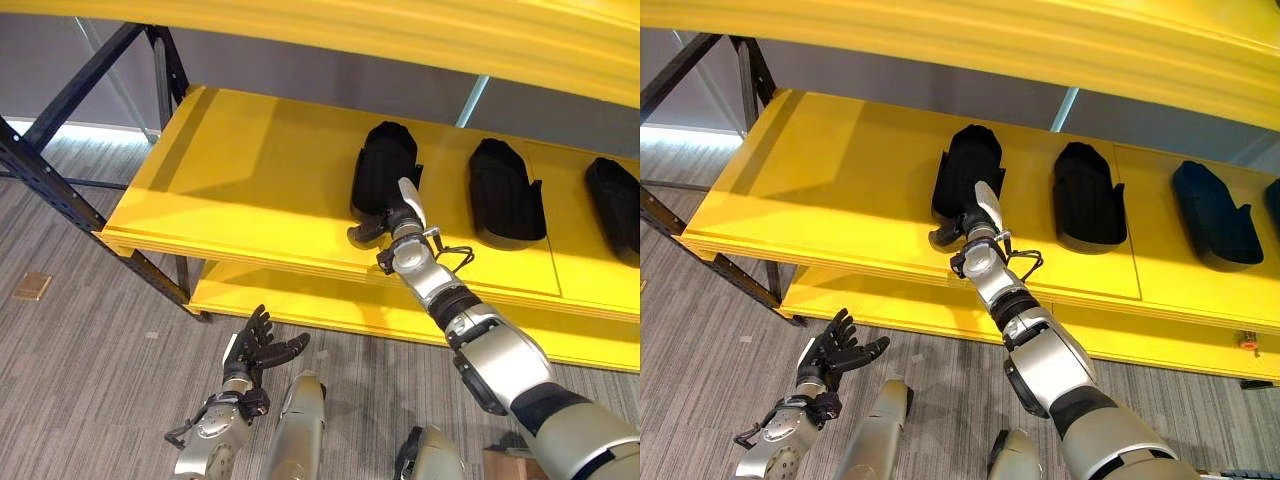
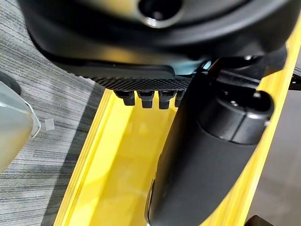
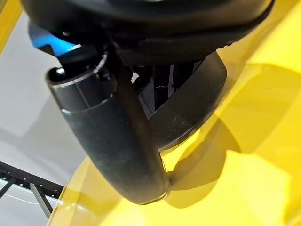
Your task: Move parts from the plastic box to the shelf.
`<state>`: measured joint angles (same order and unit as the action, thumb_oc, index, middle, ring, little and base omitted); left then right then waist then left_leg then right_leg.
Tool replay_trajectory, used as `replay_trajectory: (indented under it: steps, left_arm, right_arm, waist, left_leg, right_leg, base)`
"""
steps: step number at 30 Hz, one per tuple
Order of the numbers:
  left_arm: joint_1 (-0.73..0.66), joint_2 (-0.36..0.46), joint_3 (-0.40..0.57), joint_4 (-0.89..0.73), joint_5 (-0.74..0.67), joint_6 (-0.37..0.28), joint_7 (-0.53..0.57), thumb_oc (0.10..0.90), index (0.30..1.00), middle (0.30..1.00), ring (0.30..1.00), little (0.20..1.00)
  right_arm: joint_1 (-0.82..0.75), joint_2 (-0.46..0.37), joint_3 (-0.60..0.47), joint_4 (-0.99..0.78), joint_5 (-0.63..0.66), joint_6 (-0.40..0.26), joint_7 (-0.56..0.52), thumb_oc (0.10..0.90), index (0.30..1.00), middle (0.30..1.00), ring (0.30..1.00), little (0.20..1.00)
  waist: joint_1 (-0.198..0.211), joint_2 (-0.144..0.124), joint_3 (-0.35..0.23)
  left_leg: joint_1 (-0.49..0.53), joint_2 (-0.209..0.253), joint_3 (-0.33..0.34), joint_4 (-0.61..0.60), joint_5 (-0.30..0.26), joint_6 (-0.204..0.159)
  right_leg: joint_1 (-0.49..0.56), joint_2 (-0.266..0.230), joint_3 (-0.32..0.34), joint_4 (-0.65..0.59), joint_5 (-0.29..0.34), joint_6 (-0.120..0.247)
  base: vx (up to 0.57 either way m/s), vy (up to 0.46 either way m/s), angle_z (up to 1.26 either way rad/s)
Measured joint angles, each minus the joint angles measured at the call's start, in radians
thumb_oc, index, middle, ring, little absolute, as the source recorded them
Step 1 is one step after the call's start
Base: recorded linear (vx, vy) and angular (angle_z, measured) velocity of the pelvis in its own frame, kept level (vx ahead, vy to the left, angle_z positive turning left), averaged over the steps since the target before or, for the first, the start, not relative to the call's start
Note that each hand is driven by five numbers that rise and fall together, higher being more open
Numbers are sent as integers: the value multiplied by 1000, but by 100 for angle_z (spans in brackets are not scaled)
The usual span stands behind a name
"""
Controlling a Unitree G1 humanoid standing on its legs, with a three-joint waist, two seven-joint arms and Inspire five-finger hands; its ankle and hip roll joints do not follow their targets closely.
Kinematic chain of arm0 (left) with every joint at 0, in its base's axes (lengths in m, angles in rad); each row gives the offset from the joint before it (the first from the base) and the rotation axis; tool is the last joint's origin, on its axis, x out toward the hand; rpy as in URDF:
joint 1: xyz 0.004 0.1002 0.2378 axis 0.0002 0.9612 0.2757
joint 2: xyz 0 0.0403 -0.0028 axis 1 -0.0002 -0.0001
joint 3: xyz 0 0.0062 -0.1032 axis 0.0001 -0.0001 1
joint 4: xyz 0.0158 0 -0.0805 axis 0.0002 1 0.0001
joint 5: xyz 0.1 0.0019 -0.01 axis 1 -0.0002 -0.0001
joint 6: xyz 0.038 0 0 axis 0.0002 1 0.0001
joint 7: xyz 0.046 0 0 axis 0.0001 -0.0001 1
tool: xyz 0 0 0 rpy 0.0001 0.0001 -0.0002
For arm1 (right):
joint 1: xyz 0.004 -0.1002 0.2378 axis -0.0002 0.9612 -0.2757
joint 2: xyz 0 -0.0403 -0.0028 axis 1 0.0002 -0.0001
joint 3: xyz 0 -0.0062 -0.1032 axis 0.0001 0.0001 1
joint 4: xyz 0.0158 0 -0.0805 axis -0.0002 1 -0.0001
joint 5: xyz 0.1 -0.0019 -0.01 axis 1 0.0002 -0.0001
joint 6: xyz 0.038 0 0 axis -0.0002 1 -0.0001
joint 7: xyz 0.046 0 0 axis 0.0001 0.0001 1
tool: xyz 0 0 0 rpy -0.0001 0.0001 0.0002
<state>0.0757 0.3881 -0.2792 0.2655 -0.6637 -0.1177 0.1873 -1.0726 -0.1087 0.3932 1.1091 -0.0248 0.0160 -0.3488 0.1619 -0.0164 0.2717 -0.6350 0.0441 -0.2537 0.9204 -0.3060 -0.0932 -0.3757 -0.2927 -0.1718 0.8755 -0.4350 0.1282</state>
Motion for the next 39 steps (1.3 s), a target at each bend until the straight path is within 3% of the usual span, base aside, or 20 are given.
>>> replay_trajectory:
  steps: [15,30,39]
  left_arm:
    - [-10,-3,35,-2,2,-3,5,900,1000,1000,1000,1000]
    - [-12,-11,92,-4,3,-3,25,900,1000,1000,1000,1000]
    - [7,-15,117,-10,6,-2,24,900,1000,1000,1000,1000]
  right_arm:
    - [64,-22,25,-252,-7,40,5,900,1000,1000,1000,1000]
    - [181,-53,17,-458,-55,38,38,900,1000,1000,1000,1000]
    - [229,-79,16,-528,-171,38,61,900,1000,1000,1000,1000]
  waist:
    - [-21,-19,43]
    - [-23,-45,71]
    - [-28,-58,77]
  left_leg:
    - [-9,4,5,0,2,-4]
    - [-10,5,17,0,-2,4]
    - [-10,6,27,0,-4,7]
  right_leg:
    - [-8,4,2,-5,0,0]
    - [-15,5,17,-8,1,0]
    - [-15,4,25,-22,8,5]
  base:
    - [0,0,0]
    - [-1,0,0]
    - [0,0,0]
